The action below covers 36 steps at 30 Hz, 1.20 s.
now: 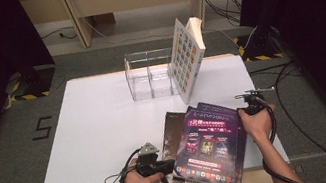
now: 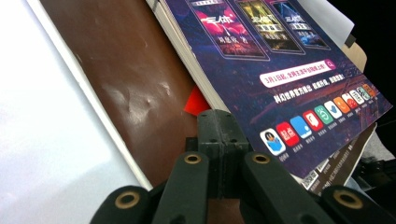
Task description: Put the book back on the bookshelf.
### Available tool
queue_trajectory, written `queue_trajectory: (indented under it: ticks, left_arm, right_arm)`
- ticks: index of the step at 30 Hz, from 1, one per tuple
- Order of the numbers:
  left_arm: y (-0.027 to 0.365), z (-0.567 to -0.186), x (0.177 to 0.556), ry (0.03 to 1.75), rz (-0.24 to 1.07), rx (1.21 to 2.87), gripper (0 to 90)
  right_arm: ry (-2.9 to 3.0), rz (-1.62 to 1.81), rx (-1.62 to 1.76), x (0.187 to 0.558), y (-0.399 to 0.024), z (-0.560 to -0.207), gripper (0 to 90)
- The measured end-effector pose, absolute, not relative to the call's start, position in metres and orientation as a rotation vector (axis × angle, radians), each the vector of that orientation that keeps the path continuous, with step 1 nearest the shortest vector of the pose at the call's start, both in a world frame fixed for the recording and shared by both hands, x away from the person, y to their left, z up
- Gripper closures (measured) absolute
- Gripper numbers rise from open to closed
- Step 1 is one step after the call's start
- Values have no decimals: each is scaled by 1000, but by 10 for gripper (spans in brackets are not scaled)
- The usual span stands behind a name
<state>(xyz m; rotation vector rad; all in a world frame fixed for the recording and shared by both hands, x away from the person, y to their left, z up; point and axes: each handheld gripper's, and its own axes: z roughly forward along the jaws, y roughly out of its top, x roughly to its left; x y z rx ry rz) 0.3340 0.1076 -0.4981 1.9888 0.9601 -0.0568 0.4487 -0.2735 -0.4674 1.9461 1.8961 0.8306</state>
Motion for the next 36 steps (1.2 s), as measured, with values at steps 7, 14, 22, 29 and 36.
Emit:
queue_trajectory:
  ticks: [7, 14, 22, 29, 36]
  left_arm:
    - [109, -498, 334, 965, -51, 1987, 888]
    - [110, -497, 335, 968, -46, 1983, 887]
    - [113, -491, 342, 1014, -28, 1928, 812]
    - [114, -487, 354, 1081, -15, 1866, 631]
    - [112, -479, 364, 1106, -7, 1821, 574]
  right_arm:
    - [1911, 833, 1923, 446, -264, -468, 900]
    - [1919, 845, 1913, 444, -259, -468, 900]
    - [1951, 877, 1880, 443, -245, -468, 900]
    - [1933, 930, 1934, 440, -255, -464, 739]
    - [1990, 952, 1926, 430, -255, -457, 694]
